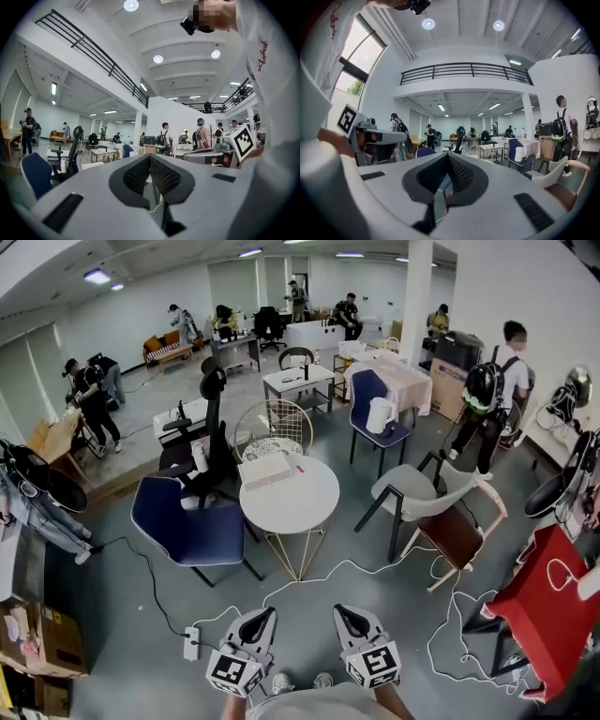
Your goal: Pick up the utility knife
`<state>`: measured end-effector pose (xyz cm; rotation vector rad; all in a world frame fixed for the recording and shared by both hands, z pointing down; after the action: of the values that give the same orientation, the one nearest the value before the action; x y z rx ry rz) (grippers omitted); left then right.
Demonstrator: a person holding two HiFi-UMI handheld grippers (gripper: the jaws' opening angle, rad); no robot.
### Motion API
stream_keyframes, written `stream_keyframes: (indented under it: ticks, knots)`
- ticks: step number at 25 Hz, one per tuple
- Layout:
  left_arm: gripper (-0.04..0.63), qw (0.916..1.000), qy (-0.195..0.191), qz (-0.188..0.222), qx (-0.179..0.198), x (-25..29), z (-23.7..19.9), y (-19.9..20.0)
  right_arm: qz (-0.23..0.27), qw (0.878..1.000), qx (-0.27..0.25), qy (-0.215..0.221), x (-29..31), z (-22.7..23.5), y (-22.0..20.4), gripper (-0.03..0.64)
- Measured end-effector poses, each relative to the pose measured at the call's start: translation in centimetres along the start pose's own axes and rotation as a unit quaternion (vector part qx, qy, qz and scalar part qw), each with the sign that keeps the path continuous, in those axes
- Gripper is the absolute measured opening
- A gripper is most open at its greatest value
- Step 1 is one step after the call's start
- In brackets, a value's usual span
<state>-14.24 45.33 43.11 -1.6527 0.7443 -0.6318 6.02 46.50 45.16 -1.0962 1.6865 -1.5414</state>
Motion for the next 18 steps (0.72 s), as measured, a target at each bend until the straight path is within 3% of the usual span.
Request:
stream_keyframes:
  ticks: [9,18]
  knots:
    - [0.012,1.0000,0.003,-0.006,0.000,2.7,1.7,-1.1,-0.011,1.000,-0.001,-0.010,-1.6,3.4,-2.3,0.017]
    - [0.012,0.9999,0.010,-0.008,0.007,5.4,2.9,-1.5,-0.014,1.000,0.015,0.008,-1.6,6.0,-3.7,0.017]
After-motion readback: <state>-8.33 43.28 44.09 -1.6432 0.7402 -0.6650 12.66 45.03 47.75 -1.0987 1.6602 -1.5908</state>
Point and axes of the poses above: the fingertips, and each gripper's own axes: x forward along the fingers, z to its right, y out of its top, the point moved 6 cm from there along -x, backward along the fingers, and after that the axes turned 8 degrees about -x, right-handed, at the moved point
